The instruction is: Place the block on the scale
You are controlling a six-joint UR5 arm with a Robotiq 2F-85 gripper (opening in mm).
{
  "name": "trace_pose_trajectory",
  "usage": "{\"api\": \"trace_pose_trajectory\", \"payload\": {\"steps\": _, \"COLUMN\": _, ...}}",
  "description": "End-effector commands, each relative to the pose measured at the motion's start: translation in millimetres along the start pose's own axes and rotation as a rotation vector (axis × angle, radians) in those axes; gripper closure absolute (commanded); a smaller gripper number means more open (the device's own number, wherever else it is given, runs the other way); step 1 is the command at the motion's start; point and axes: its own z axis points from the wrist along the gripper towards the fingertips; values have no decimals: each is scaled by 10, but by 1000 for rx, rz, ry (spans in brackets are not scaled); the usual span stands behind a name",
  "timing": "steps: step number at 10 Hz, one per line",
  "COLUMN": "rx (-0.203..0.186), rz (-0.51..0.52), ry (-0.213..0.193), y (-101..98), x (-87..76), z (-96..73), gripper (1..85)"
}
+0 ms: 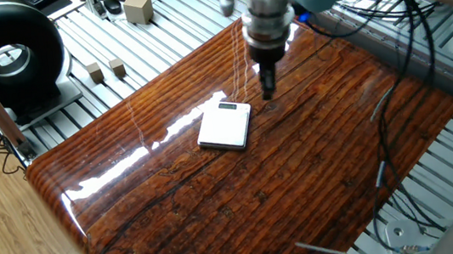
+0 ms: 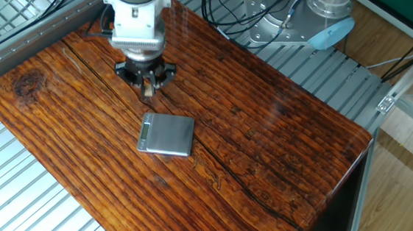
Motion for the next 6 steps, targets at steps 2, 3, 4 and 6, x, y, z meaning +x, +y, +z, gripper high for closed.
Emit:
{"api": "trace_pose_trajectory", "payload": {"steps": 2, "rx": -28, "rz": 205, "ry": -55, "y": 362, "x": -579, "z": -50, "gripper": 683}}
{"api": "trace_pose_trajectory", "payload": {"steps": 3, "rx": -23, "rz": 253, "ry": -62, "y": 346, "x": -635, "z": -37, "gripper": 683}}
{"api": "trace_pose_trajectory", "payload": {"steps": 4, "rx": -23, "rz": 300, "ry": -61, "y": 350, "x": -680, "z": -37, "gripper": 683}}
{"api": "trace_pose_trajectory", "payload": {"steps": 6, "rx": -13, "rz": 354, "ry": -75, "y": 311, "x": -815, "z": -32, "gripper": 683}}
